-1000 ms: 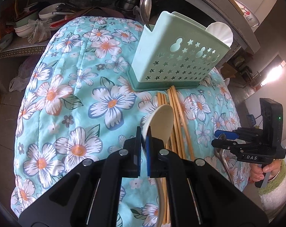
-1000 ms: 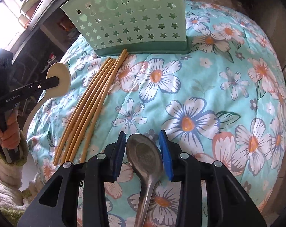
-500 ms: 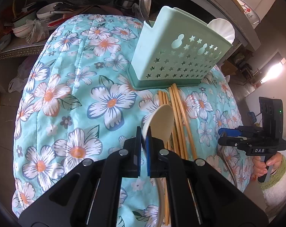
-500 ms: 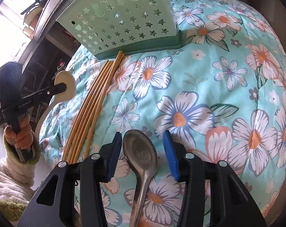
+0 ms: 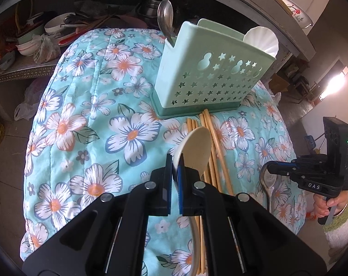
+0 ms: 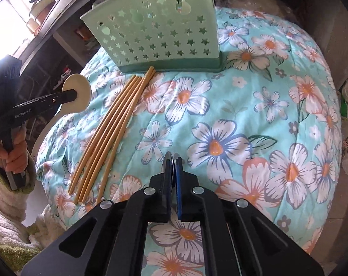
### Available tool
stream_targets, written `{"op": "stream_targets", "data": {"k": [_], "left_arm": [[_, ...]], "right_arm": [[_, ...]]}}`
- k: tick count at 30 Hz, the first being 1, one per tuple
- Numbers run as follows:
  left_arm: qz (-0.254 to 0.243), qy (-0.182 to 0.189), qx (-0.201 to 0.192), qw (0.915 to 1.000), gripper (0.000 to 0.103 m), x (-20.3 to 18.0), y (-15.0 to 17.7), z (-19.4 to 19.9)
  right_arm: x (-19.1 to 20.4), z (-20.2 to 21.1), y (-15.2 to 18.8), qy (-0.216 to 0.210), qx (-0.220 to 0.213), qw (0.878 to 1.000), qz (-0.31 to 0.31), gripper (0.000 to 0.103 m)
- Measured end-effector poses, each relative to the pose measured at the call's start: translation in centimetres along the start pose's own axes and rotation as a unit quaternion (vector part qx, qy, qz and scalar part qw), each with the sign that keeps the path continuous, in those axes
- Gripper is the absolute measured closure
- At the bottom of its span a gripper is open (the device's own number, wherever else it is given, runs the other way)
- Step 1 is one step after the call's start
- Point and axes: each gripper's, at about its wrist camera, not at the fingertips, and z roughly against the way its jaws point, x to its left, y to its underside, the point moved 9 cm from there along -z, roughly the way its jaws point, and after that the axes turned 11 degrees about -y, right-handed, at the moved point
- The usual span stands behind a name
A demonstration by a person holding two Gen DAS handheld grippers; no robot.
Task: Organize utensils
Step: 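Lift the ladle with the left gripper while the right lifts the metal spoon, then lower the ladle into the green holder and open the left gripper while the right carries the spoon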
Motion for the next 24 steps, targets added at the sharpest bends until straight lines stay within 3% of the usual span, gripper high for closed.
{"op": "stream_targets", "data": {"k": [7,11,14,19,24], "left_arm": [[0.007,-0.005,-0.081,0.9967,0.099,0.0,-4.3,5.6],[0.034,-0.007,-0.166,0.9855,0.099,0.4,-9.2,10.3],[0.060,-0.004,-0.233,0.9707,0.099,0.4,-13.0,13.5],[0.101,0.018,-0.327,0.9396,0.099,-0.2,-18.3,16.8],[0.134,0.071,-0.366,0.9182,0.099,-1.5,-21.4,16.9]], "right_arm": [[2.5,7.4,-4.1,0.047,-0.124,0.990,0.042,0.099],[3.6,11.3,-6.3,0.059,-0.196,0.977,0.057,0.099],[4.1,13.5,-7.6,0.054,-0.242,0.967,0.054,0.099],[3.7,14.7,-8.1,0.035,-0.272,0.961,0.030,0.099],[1.9,14.2,-7.7,0.018,-0.272,0.962,-0.015,0.099]]}}
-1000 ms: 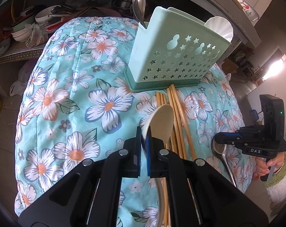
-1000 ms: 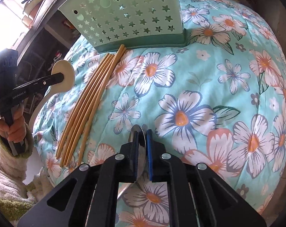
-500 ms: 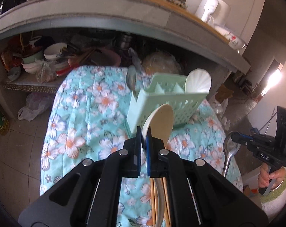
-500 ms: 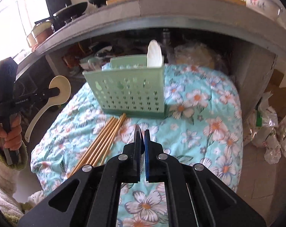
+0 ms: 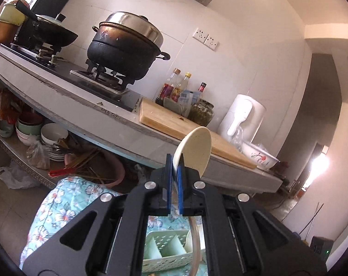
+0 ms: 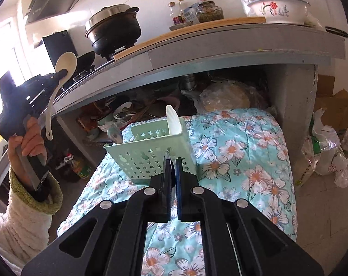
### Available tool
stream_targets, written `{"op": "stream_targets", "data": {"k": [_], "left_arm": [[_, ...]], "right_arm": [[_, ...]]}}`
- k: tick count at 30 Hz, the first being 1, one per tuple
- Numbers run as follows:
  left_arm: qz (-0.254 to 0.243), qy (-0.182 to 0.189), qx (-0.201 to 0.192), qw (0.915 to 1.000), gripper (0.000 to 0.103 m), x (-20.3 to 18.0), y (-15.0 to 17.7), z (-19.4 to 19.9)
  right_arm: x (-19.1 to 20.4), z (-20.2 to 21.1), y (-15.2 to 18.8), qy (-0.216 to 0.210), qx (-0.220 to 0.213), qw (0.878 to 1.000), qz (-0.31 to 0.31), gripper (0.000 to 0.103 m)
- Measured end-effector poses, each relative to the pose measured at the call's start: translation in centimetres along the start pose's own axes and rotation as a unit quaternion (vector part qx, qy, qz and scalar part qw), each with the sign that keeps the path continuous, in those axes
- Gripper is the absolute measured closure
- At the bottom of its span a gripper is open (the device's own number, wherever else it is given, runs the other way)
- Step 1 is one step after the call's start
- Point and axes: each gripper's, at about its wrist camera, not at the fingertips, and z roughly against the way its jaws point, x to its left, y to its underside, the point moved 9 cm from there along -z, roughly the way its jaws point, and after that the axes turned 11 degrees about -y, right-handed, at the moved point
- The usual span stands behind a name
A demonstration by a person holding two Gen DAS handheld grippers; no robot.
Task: Organize utensils
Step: 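Lower the ladle into the green holder and open the left gripper while the right carries the spoon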
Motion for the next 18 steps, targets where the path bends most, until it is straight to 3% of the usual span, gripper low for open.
{"op": "stream_targets", "data": {"k": [4,18], "left_arm": [[0.016,0.020,0.001,0.9997,0.099,-0.7,1.1,-2.6],[0.021,0.012,0.054,0.9982,0.099,1.1,6.6,-10.3]], "right_arm": [[-1.3,-0.5,0.4,-0.003,0.003,1.000,-0.024,0.099],[-2.6,-3.8,2.3,-0.023,0.029,0.997,-0.061,0.099]]}}
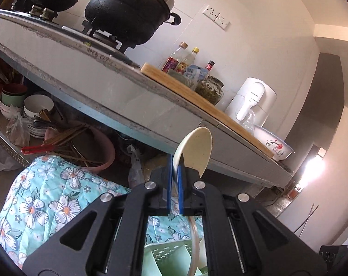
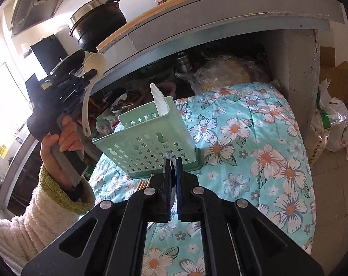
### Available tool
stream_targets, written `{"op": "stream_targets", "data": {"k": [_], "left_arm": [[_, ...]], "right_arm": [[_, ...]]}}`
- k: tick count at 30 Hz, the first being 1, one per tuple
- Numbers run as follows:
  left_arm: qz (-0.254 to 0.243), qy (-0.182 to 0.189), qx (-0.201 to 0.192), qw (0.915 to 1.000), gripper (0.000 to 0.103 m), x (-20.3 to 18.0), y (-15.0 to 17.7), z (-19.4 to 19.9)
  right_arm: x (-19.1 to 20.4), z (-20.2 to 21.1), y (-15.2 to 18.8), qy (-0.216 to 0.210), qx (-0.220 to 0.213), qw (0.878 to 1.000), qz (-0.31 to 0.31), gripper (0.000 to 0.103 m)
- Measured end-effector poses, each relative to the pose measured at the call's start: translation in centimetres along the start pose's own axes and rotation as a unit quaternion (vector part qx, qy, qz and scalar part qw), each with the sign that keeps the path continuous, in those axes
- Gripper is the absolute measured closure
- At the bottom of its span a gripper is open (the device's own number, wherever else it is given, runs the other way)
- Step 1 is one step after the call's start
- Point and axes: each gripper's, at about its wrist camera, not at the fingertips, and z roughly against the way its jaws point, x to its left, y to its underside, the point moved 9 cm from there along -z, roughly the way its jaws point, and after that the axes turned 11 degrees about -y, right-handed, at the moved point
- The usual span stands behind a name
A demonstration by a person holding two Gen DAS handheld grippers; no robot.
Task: Organize utensils
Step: 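Lower the ladle into the green holder and open the left gripper while the right carries the spoon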
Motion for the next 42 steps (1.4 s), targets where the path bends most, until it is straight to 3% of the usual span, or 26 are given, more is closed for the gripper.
{"op": "stream_targets", "data": {"k": [5,15,25,35,38,42], "left_arm": [[-0.007,-0.009,0.023,0.9997,0.099,1.0,1.7,-1.3],[-0.016,-0.010,0.029,0.9994,0.099,1.9,2.7,-0.8],[0.052,0.011,-0.029,0.9982,0.099,1.6,-0.5,-1.8],[0.051,0.001,-0.025,0.9984,0.099,2.9,2.5,-1.5],[0.050,-0.002,-0.020,0.9985,0.092,3.6,3.0,-0.9],[0.051,-0.001,-0.006,0.9987,0.092,4.4,3.6,-0.2]], "right_arm": [[-0.3,-1.0,0.5,0.000,0.012,1.000,-0.005,0.099],[-0.7,-1.1,1.0,-0.013,0.016,1.000,-0.018,0.099],[-1.3,-0.9,2.4,-0.003,0.024,0.999,-0.028,0.099],[-2.4,-0.4,3.0,0.002,0.023,0.999,-0.037,0.099],[-2.5,-0.2,3.1,0.001,0.020,0.999,-0.040,0.099],[-2.6,0.0,3.3,0.000,0.017,0.999,-0.046,0.099]]}}
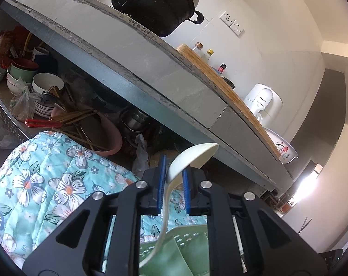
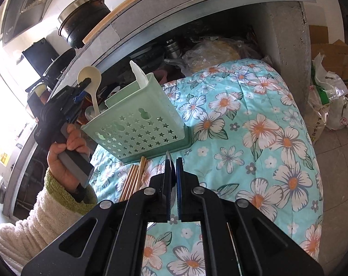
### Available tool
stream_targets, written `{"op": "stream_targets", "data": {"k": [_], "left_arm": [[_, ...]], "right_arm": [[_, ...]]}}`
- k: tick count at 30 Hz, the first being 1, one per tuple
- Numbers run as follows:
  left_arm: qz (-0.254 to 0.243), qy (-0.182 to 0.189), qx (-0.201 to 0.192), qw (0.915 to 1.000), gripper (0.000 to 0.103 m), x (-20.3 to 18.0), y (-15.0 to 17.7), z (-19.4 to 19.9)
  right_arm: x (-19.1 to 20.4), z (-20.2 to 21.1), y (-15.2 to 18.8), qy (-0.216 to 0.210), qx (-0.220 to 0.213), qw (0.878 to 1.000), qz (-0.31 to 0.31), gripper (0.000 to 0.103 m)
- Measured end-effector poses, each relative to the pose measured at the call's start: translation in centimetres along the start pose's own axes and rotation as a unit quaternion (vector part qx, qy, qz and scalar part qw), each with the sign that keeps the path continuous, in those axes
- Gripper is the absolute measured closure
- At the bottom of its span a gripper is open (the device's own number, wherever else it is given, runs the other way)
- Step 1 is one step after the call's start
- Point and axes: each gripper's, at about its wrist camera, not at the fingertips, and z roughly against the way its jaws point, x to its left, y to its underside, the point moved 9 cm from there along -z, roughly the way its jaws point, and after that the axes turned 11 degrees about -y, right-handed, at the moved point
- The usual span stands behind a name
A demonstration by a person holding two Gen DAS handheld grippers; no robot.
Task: Organize utensils
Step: 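Lower the ladle into the green holder and open the left gripper while the right carries the spoon, then lower the long metal spoon into the green holder and open the right gripper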
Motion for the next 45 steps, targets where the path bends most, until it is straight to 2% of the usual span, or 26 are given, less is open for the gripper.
{"op": "stream_targets", "data": {"k": [4,6,8,9,11,14,16,18,20,24,29,33,37,40,45], "left_arm": [[0.009,0.008,0.017,0.9998,0.090,0.5,0.4,0.9],[0.002,0.013,0.031,0.9994,0.083,0.5,0.8,1.6],[-0.008,0.017,0.046,0.9987,0.066,0.3,1.5,2.4],[-0.012,0.019,0.055,0.9982,0.061,0.2,1.8,2.9],[-0.014,0.032,0.064,0.9973,0.047,-0.1,2.3,4.0],[-0.023,0.040,0.058,0.9973,0.034,-0.6,2.4,6.2],[-0.035,0.044,0.048,0.9973,0.030,-1.0,2.3,7.8],[-0.059,0.034,0.044,0.9967,0.026,-1.3,2.5,8.9],[-0.089,0.011,0.047,0.9948,0.018,-1.4,2.9,9.7],[-0.150,-0.038,0.077,0.9850,0.016,-0.9,4.7,10.8],[-0.182,-0.089,0.130,0.9707,0.014,1.2,7.4,11.2],[-0.212,-0.125,0.156,0.9566,0.012,2.6,9.4,11.3],[-0.229,-0.147,0.176,0.9460,0.009,3.5,10.9,11.4],[-0.226,-0.156,0.183,0.9439,0.008,4.2,11.5,11.6],[-0.216,-0.179,0.200,0.9388,0.008,5.1,12.2,11.4]], "right_arm": [[-0.1,0.4,0.0,0.000,-0.005,1.000,-0.003,0.099],[0.0,0.6,0.0,-0.002,-0.007,1.000,-0.004,0.099],[0.1,0.8,-0.1,-0.003,-0.009,1.000,-0.004,0.099],[0.1,0.9,-0.1,-0.001,-0.011,1.000,-0.003,0.099],[0.2,1.2,-0.3,0.000,-0.013,1.000,-0.002,0.099],[0.6,1.7,-0.7,0.003,-0.018,1.000,0.003,0.099],[1.0,2.2,-1.2,0.006,-0.025,1.000,0.011,0.099],[1.5,2.9,-2.1,0.011,-0.035,0.999,0.020,0.099],[2.1,3.7,-3.2,0.015,-0.048,0.998,0.033,0.099],[3.7,5.8,-6.7,0.024,-0.091,0.994,0.061,0.099],[6.7,8.1,-12.3,0.028,-0.150,0.983,0.100,0.099],[9.5,8.5,-16.6,0.035,-0.190,0.971,0.141,0.099],[11.2,6.8,-19.4,0.057,-0.210,0.961,0.171,0.099],[11.9,4.4,-20.7,0.074,-0.212,0.955,0.192,0.099],[11.9,-0.1,-20.5,0.102,-0.194,0.949,0.227,0.099]]}}
